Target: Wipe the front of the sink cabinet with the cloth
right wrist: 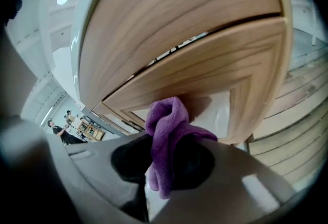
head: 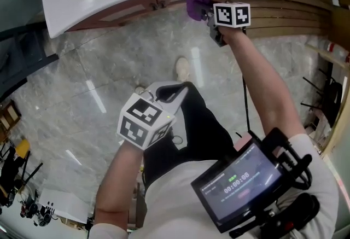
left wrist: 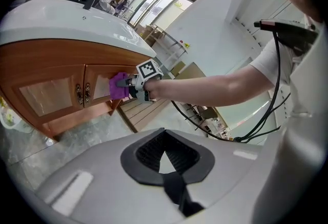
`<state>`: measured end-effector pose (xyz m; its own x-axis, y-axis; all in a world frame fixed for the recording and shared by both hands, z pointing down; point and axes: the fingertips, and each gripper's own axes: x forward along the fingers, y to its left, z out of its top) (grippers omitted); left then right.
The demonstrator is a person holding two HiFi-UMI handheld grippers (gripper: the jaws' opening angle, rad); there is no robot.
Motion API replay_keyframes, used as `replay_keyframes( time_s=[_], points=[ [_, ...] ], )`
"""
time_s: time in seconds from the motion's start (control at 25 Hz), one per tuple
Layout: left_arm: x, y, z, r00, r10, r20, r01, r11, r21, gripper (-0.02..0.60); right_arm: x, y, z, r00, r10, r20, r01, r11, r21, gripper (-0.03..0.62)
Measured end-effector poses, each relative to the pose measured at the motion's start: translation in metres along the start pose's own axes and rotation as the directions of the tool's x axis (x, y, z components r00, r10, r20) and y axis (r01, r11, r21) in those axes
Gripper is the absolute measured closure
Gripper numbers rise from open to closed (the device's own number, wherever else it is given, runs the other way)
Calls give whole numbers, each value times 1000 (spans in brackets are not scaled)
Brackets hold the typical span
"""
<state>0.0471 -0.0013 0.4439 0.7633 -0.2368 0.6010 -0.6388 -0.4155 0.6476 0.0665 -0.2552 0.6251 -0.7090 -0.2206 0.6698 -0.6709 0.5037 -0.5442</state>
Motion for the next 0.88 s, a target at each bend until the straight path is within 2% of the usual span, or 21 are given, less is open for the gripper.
replay_keyframes(
  time_s=[0.16, 0.44, 0.72, 0.88],
  points=[
    [31, -17, 17, 1000, 1, -15, -1, 1000, 15, 575, -37, -54, 3, 999, -50, 3, 50, 999, 11, 522],
    [62, -32, 32, 1000, -2, -26, 3, 1000, 18, 575, -79, -120, -1, 992, -124, -17, 124, 992, 12, 522],
    [62, -35, 32, 1000, -3, -10, 3, 1000, 13, 575, -109, -160, -2, 976, -219, 12, 218, 974, 59, 522],
    [49, -31, 22, 1000, 5, 0, -5, 1000, 4, 575, -108, -146, -11, 973, -231, 17, 230, 972, 55, 522]
  ],
)
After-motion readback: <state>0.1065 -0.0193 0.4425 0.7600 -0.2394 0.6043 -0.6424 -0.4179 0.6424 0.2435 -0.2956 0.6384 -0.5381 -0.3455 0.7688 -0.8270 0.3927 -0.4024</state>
